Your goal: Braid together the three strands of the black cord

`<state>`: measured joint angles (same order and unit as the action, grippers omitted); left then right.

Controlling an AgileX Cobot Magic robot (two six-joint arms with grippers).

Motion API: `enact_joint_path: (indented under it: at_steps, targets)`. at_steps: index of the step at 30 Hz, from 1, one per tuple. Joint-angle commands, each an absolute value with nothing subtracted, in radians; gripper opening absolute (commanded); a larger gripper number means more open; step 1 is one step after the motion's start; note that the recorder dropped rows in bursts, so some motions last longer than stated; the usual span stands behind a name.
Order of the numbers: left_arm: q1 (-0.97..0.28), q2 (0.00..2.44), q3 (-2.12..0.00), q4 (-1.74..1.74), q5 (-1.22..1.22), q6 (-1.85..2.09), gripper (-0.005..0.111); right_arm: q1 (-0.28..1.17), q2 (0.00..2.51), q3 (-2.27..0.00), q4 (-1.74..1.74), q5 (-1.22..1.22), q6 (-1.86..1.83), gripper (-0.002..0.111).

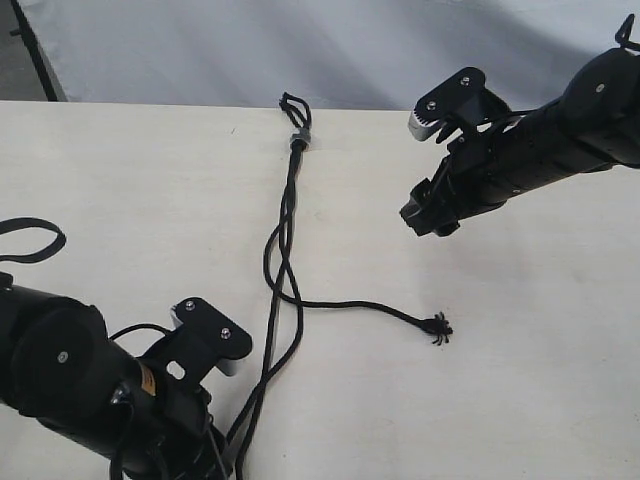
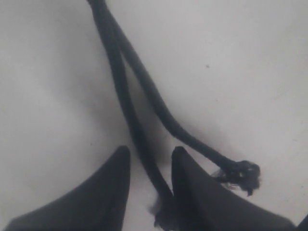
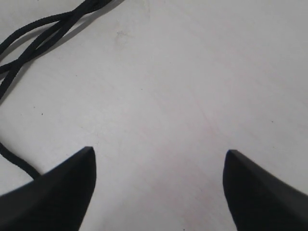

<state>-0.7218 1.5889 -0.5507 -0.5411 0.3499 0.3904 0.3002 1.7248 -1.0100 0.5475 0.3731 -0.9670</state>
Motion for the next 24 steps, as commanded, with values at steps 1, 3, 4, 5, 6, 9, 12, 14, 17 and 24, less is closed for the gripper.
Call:
enact_joint_path:
  at_steps: [1, 3, 4, 5, 6, 9, 12, 14, 17, 24]
  targets:
    - [-0.722, 1.639, -0.543, -0.544, 0.328, 0.412, 0.030, 0.293, 1.718, -1.009, 0.551, 0.379, -0.965, 0.070]
    - [-0.722, 1.671, -0.543, -0.513, 0.328, 0.421, 0.030, 0.293, 1.718, -1.009, 0.551, 0.379, -0.965, 0.070]
    - [-0.722, 1.681, -0.543, -0.490, 0.328, 0.421, 0.030, 0.293, 1.718, -1.009, 0.551, 0.379, -0.965, 0.070]
    - [-0.719, 1.685, -0.543, -0.466, 0.328, 0.420, 0.030, 0.293, 1.718, -1.009, 0.551, 0.379, -0.965, 0.070]
    - [-0.719, 1.684, -0.543, -0.438, 0.325, 0.420, 0.030, 0.293, 1.718, -1.009, 0.551, 0.379, -0.965, 0.070]
    - [-0.709, 1.684, -0.543, -0.287, 0.285, 0.417, 0.030, 0.293, 1.718, -1.009, 0.551, 0.386, -0.965, 0.070]
    - [-0.618, 1.684, -0.543, -0.259, 0.257, 0.416, 0.030, 0.293, 1.718, -1.009, 0.551, 0.394, -0.965, 0.070]
    - [-0.502, 1.684, -0.543, -0.255, 0.257, 0.422, 0.030, 0.293, 1.718, -1.009, 0.551, 0.394, -0.965, 0.070]
    - [-0.382, 1.684, -0.543, -0.252, 0.232, 0.430, 0.030, 0.293, 1.718, -1.009, 0.556, 0.393, -0.967, 0.070]
    - [-0.348, 1.687, -0.543, -0.257, 0.212, 0.420, 0.030, 0.293, 1.718, -1.009, 0.559, 0.393, -0.967, 0.070]
